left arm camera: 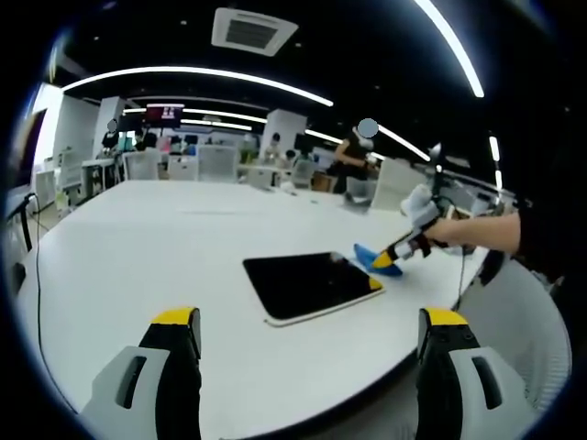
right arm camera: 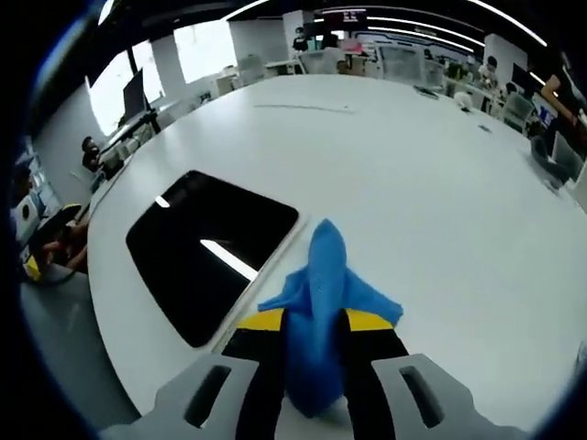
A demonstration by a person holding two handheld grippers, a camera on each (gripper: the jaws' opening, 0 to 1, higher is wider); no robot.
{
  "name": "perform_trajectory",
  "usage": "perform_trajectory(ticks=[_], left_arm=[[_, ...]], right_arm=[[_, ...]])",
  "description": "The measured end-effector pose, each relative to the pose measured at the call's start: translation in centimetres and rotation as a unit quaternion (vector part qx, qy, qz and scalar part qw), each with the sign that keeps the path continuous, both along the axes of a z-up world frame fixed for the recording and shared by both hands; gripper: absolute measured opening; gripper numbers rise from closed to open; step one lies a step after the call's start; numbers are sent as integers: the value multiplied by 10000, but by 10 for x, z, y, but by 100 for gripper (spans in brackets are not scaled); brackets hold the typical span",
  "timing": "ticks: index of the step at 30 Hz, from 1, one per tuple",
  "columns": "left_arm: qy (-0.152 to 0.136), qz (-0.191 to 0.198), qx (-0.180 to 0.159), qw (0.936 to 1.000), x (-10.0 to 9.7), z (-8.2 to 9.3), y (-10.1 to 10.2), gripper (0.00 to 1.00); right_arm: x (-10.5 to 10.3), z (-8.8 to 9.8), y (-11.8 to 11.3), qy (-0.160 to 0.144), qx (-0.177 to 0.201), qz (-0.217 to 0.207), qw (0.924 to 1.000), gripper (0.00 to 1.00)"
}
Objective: Wipe the mirror surface with the cleaning cloth until all visible marks leave the cleaned area.
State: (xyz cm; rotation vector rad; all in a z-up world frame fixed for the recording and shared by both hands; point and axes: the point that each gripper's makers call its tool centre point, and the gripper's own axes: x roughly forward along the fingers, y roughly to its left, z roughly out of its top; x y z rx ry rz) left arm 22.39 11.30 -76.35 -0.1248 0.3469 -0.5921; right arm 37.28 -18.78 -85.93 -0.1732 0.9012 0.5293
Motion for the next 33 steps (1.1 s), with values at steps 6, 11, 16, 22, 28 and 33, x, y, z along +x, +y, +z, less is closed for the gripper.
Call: perform_trajectory(ticks=[6, 11, 16, 22, 28, 33], left_arm=[[0, -12, -3, 10000, 0, 0, 0, 99], [-3, -12, -7, 10000, 0, 0, 0, 99], [-3, -19, -9, 10000, 0, 0, 0, 99], [-5, -17, -12, 10000, 0, 0, 0, 99], [-12, -19, -22, 10000, 0, 1, 0, 99], [-25, -7, -30, 10000, 0, 1, 0, 99]], right_arm=[[-1, 2, -2, 96, 93, -53, 9999, 16], [-1, 0, -6, 158, 83, -67, 9998, 10], [-1, -1, -8, 175, 72, -53, 9998, 6], [-2, -2, -4, 120, -533, 333, 9980, 8], [0, -4, 1, -35, -768, 762, 9941, 2], [-1, -3, -1, -225, -663, 505, 9963, 0]])
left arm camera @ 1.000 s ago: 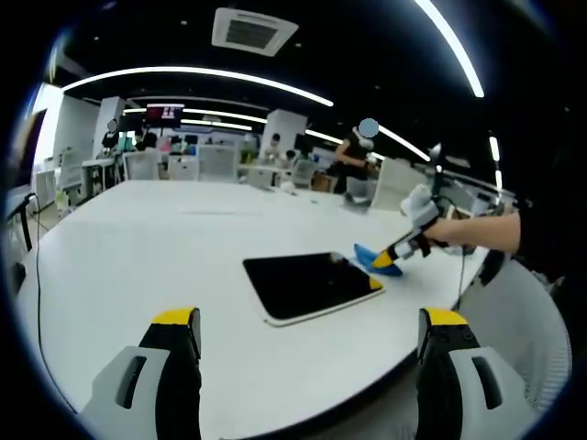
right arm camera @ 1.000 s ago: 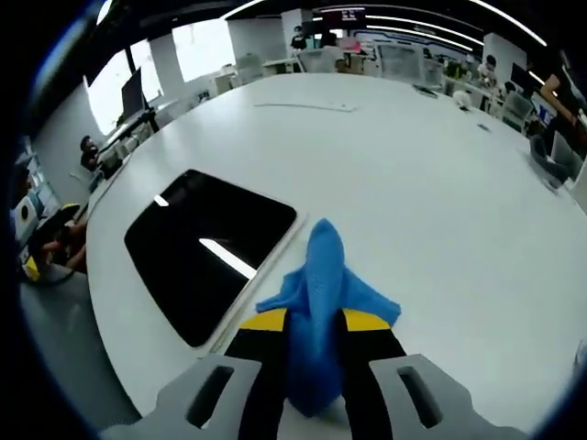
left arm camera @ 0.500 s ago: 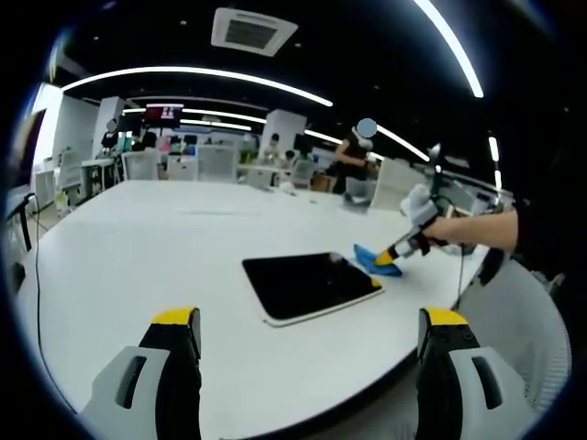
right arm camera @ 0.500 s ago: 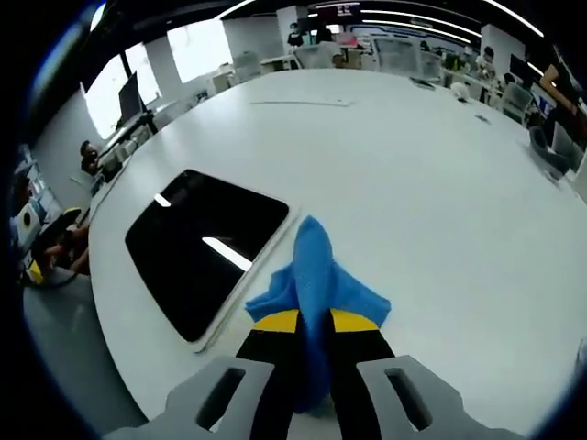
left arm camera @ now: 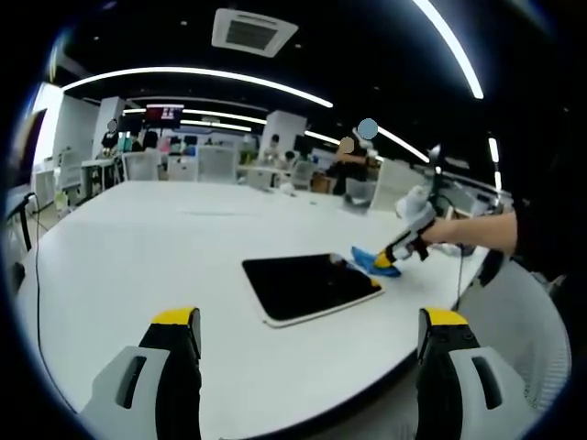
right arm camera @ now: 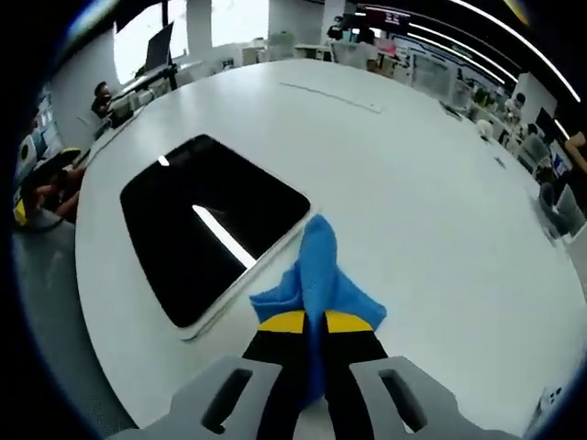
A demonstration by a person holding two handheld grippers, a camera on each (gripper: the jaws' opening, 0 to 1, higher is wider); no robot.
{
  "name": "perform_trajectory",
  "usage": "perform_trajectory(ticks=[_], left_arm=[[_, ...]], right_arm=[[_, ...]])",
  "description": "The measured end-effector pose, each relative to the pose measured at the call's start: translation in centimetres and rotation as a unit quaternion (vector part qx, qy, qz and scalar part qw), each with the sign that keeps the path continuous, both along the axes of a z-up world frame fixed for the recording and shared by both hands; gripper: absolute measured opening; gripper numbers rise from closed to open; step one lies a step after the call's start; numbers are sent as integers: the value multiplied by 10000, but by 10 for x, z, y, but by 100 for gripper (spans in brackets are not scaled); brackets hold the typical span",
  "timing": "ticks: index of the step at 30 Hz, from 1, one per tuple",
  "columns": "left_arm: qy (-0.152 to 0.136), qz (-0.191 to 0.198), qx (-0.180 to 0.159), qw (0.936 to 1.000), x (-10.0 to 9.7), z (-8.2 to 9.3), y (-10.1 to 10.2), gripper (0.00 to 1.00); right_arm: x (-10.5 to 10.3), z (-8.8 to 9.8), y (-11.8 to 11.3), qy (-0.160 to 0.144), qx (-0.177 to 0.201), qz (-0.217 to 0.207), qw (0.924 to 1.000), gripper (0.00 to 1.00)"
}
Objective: Wipe the mirror surface with the cleaning cloth until all visible marks leave the cleaned area.
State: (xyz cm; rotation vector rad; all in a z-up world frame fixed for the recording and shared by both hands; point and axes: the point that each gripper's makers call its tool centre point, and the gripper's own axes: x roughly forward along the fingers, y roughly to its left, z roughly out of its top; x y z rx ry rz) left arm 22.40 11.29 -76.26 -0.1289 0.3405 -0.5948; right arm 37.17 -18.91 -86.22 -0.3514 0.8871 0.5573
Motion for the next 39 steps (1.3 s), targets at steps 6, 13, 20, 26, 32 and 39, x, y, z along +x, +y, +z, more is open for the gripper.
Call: perform_trajectory(ticks=[6, 13, 20, 26, 32, 39], left_arm=[[-7, -3, 8, 10000, 0, 0, 0, 99], [0, -12, 38, 10000, -1, -1, 0, 99], [-6, 9, 42, 10000, -1, 0, 1, 99], [2, 8, 43, 10000, -1, 0, 1, 99], [-23, 23, 28, 10000, -1, 0, 2, 99], [-17, 31, 29, 10000, -1, 0, 3, 99]], right_arm=[[1, 0, 0, 27, 153, -123, 9998, 0], [7, 10, 5, 18, 424, -396, 9983, 0], [27, 46, 27, -213, 715, -364, 9965, 0], [42, 58, 47, -265, 758, -217, 9965, 0], [56, 50, 69, -176, 786, -141, 9966, 0], [56, 12, 81, 224, 545, -41, 9983, 0]])
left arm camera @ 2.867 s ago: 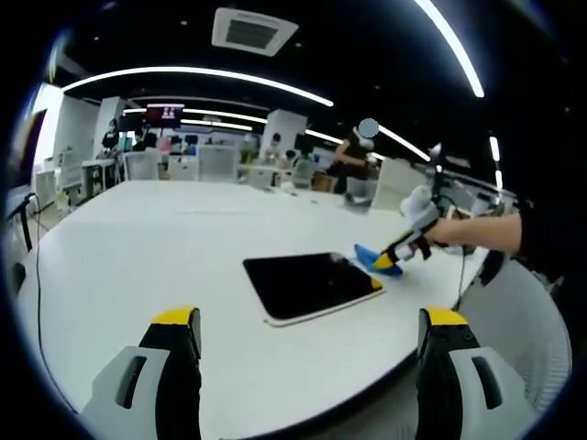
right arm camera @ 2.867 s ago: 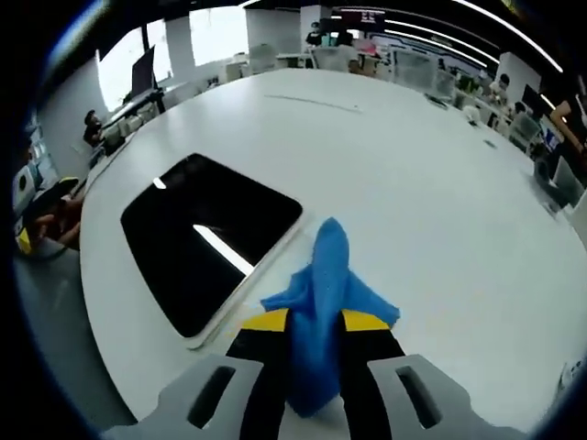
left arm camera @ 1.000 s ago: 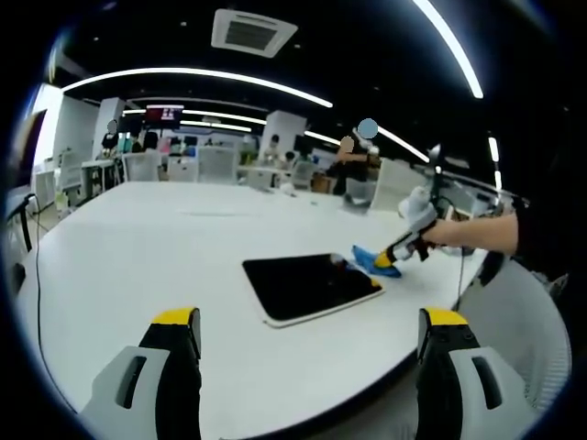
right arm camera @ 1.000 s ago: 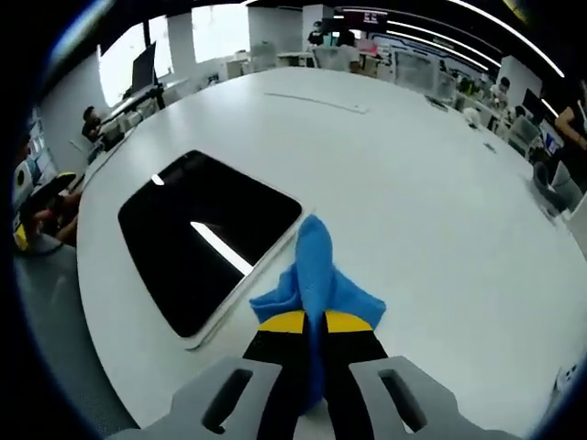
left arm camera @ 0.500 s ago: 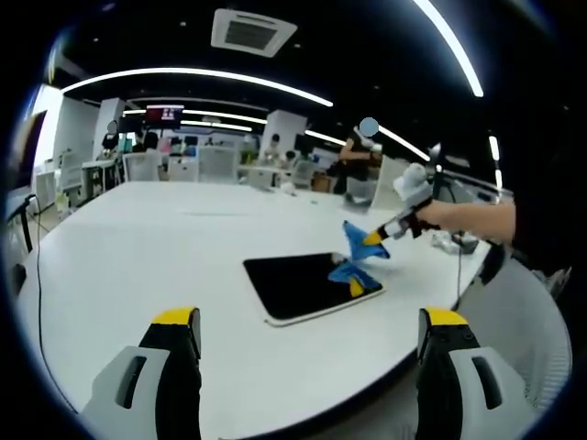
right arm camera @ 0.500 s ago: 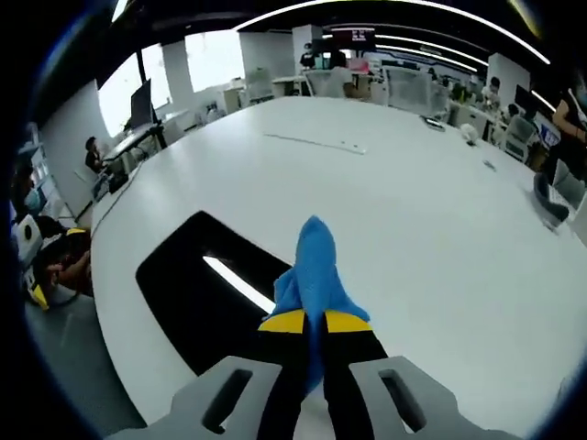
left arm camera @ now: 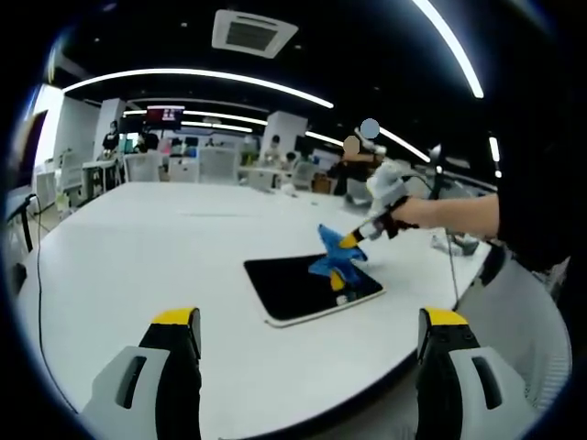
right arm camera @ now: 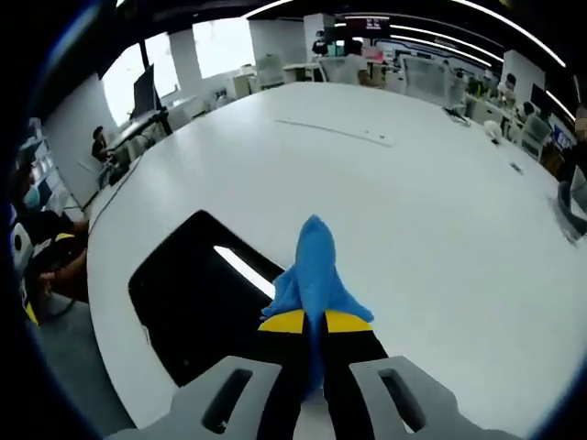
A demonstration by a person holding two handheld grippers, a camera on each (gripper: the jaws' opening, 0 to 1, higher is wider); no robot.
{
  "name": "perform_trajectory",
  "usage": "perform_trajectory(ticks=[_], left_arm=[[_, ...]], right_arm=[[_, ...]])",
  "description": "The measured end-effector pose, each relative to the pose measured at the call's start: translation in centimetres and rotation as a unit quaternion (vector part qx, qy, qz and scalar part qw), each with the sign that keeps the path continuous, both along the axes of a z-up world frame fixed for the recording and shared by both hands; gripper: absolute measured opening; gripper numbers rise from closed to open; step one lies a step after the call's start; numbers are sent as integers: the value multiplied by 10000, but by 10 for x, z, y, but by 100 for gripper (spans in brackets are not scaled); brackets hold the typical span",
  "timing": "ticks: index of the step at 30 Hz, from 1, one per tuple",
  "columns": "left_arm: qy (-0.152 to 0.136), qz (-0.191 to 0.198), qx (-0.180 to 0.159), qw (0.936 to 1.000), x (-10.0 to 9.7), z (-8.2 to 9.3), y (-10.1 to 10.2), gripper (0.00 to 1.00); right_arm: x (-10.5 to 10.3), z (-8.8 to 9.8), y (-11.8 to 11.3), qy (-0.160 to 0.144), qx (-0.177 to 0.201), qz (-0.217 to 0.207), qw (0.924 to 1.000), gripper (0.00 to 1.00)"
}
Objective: Wipe the mirror surface with the cleaning cloth until all visible marks leave the cleaned area.
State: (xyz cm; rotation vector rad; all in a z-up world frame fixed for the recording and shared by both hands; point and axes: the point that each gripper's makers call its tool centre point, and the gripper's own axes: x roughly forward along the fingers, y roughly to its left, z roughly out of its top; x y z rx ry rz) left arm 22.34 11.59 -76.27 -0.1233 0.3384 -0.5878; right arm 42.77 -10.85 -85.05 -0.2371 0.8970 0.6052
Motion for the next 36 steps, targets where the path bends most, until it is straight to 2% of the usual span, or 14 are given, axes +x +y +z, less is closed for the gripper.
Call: perform_trajectory(ticks=[2, 9, 28, 36], left_arm=[[-7, 0, -12, 10000, 0, 0, 0, 99], [-7, -38, -11, 10000, 0, 0, -1, 99], [-39, -23, -43, 10000, 0, 2, -1, 99], [-108, -5, -105, 9999, -1, 5, -1, 99]], right_arm=[[-2, -6, 0, 14, -89, 1, 10000, 0], [0, -3, -2, 47, 183, -167, 9997, 0], [-5, -1, 2, 58, 162, -437, 9989, 0], [3, -4, 7, 100, 190, -545, 9983, 0]])
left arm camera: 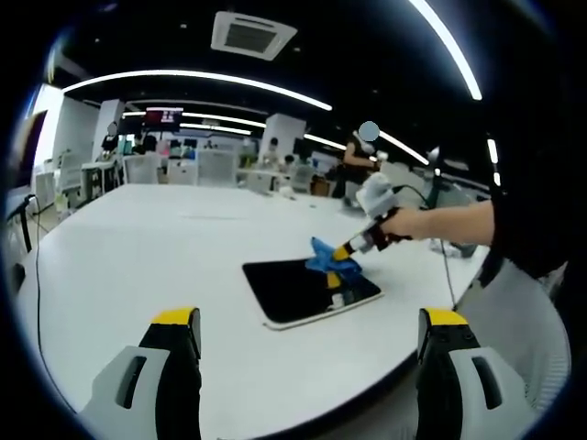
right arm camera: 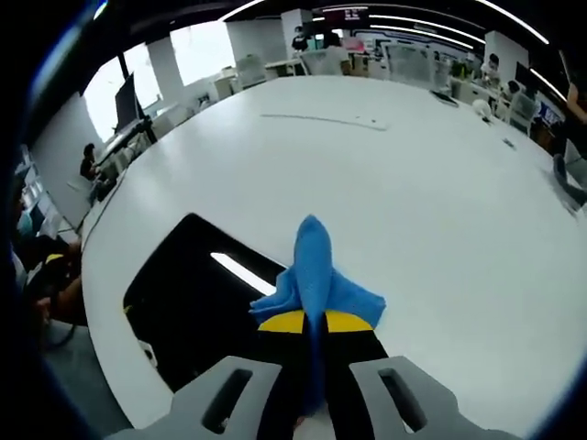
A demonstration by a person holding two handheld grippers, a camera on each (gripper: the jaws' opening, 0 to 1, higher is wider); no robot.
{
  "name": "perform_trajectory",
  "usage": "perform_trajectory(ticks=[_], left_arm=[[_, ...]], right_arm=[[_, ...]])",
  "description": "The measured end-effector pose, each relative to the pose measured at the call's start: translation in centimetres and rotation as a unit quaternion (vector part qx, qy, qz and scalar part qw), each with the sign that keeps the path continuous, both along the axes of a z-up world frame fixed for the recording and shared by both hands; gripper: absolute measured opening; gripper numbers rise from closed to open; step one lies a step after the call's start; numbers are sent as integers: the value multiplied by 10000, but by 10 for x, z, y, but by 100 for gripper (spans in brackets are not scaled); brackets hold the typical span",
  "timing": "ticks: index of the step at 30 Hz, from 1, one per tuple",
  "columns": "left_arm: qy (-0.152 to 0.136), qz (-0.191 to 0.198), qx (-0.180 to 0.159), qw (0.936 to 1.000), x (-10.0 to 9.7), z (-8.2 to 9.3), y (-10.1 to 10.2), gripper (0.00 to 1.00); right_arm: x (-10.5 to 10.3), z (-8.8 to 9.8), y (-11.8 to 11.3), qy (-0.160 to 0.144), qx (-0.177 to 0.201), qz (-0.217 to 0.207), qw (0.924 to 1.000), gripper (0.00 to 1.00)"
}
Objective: Wipe the mirror surface with the cleaning cloth until all visible marks leave the cleaned area.
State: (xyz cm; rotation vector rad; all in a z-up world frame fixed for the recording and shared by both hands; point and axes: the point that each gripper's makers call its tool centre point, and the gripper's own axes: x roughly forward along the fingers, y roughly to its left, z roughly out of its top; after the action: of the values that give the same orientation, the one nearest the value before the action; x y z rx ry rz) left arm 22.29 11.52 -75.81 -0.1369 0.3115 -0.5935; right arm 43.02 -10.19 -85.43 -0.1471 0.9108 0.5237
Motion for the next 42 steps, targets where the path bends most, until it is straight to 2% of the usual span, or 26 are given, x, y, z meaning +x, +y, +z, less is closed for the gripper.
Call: perform_trajectory(ticks=[9, 23, 38, 42], left_arm=[[5, -34, 5, 10000, -1, 0, -1, 99], [-76, -26, -71, 9999, 0, 3, -1, 99], [-101, -79, -115, 9999, -1, 5, -1, 99], [-97, -82, -122, 9998, -2, 5, -1, 99]], right_arm=[[-3, 1, 19, 24, 56, -63, 10000, 0], [-5, 2, 68, 68, 75, 230, 9997, 0], [-7, 3, 95, 89, 124, 342, 9993, 0], [-2, 1, 104, 96, 156, 429, 9989, 0]])
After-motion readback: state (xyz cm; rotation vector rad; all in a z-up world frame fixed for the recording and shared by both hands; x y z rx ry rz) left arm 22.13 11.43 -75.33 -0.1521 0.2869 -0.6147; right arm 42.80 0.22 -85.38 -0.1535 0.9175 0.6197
